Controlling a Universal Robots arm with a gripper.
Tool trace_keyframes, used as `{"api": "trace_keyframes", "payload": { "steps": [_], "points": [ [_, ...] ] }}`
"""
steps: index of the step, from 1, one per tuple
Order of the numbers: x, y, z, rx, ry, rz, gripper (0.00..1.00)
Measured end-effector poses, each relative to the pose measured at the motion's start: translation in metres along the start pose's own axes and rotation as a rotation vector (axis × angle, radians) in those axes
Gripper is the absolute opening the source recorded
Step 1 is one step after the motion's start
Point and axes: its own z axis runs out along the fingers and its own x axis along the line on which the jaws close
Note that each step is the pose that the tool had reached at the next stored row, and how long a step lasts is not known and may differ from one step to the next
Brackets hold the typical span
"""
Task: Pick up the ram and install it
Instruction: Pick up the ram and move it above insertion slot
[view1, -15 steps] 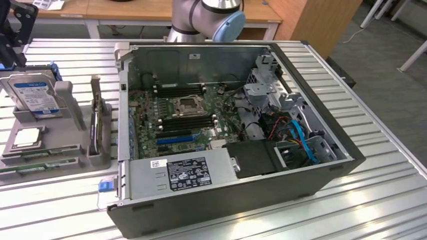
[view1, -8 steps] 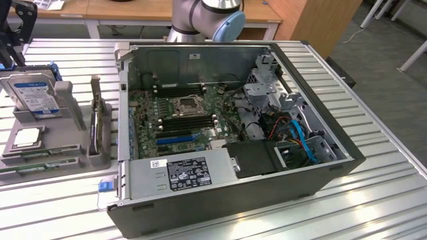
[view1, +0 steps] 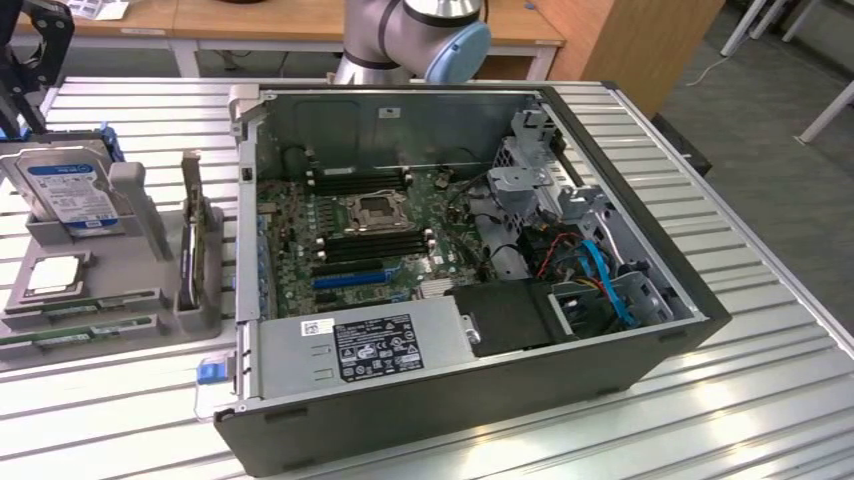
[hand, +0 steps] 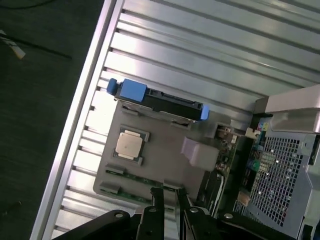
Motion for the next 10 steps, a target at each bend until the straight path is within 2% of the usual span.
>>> {"api": "trace_keyframes", "payload": {
  "steps": [4, 10],
  "points": [
    [0.0000, 0.0001, 0.0000, 0.0039, 0.0071, -0.052, 0.24],
    [0.0001, 0.0001, -0.0001, 0.0040, 0.0118, -0.166, 0.24]
  ]
}}
